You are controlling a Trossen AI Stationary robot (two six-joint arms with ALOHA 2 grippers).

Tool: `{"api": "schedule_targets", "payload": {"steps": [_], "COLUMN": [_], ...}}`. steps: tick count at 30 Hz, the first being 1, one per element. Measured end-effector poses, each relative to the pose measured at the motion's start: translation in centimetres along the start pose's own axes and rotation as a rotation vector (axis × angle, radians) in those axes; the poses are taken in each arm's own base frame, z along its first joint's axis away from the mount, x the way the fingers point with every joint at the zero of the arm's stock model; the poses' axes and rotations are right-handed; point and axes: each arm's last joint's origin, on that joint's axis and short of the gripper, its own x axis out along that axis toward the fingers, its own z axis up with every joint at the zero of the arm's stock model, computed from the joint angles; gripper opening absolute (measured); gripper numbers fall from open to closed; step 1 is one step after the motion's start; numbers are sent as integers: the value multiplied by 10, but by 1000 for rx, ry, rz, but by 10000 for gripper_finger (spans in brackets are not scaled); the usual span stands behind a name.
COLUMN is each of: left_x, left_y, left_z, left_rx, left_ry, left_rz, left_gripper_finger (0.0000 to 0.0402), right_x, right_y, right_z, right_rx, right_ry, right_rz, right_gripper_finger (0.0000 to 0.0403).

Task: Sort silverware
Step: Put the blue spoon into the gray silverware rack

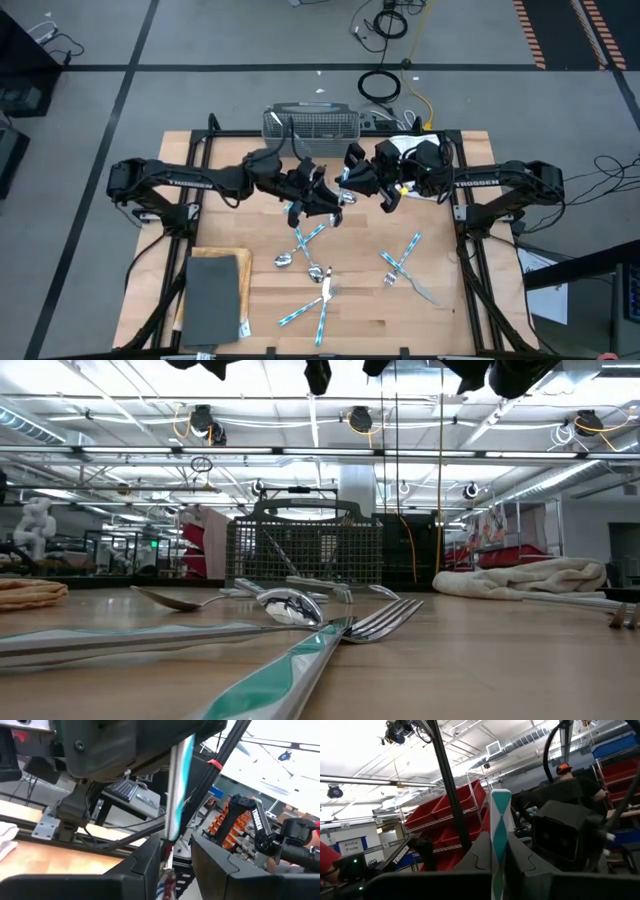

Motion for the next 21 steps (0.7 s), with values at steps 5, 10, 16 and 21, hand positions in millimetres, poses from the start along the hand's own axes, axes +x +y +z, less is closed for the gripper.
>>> {"api": "schedule_targets", "payload": {"steps": [5,10,16,21], "left_x": [2,2,1,1], "left_y": [-1,0,2,2], "left_z": [-1,-2,-1,-2], "left_rx": [6,4,23,-9], "left_ry": [6,11,7,19], "left_rz": [-37,-35,-34,-24], "left_gripper_finger": [114,69,10,5], "right_x": [0,0,0,-3], "right_y": [0,0,0,-4], "right_z": [0,0,0,0], "right_rx": [0,7,18,55], "right_ry": [-2,-1,-1,30], "right_rz": [2,3,2,-29], "right_gripper_finger": [0,0,9,54]}}
